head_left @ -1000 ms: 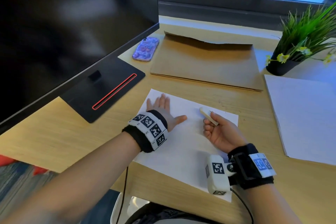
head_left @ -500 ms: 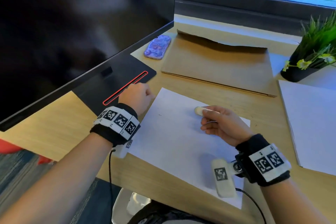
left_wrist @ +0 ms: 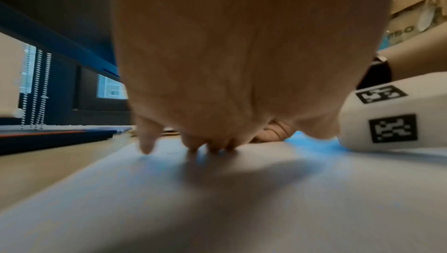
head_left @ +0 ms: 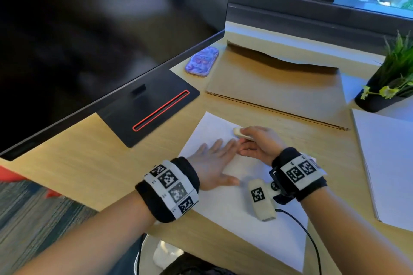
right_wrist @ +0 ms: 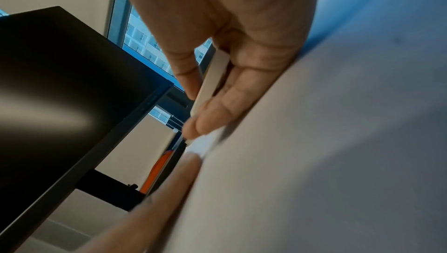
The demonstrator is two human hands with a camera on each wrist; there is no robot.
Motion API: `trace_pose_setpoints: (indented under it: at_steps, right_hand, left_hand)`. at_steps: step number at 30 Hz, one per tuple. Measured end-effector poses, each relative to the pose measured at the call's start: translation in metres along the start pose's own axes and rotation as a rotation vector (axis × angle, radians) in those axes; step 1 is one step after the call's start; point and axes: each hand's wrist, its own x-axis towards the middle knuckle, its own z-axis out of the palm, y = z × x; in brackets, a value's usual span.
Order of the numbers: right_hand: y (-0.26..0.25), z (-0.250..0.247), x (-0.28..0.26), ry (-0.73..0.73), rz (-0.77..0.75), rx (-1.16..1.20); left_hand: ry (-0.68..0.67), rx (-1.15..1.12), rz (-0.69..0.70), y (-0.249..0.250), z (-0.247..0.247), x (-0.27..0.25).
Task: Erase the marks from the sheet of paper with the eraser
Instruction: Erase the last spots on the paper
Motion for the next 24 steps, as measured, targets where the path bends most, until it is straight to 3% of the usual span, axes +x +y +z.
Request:
trace_pose_setpoints:
  at_steps: [3, 7, 10, 18, 22, 24]
  right_hand:
    - [0.002, -0.002, 0.0, 0.017, 0.003, 0.007]
    - [0.002, 0.0, 0.001, 0.034, -0.002, -0.04]
    - [0.0, 0.003, 0.001, 0.032, -0.031, -0.2]
    - [-0.021, 0.03, 0.012, 0.011, -0.245, -0.795]
    - [-0.02, 0.042, 0.016, 0.025, -0.273, -0.979]
    - [-0.014, 0.044, 0.009, -0.035, -0.279, -1.115]
  left_hand:
    - [-0.06, 0.123, -0.15, -0.005, 0.005, -0.002]
    - [0.039, 0.054, -0.294, -0.018, -0.01, -0.004]
    - [0.088, 0.013, -0.252, -0.038, -0.022, 0.0]
    - [0.041, 0.014, -0.214, -0.057, -0.03, 0.015]
    - [0.025, 0.024, -0.214, -0.059, -0.029, 0.015]
    - [0.009, 0.021, -0.219, -0.059, -0.029, 0.017]
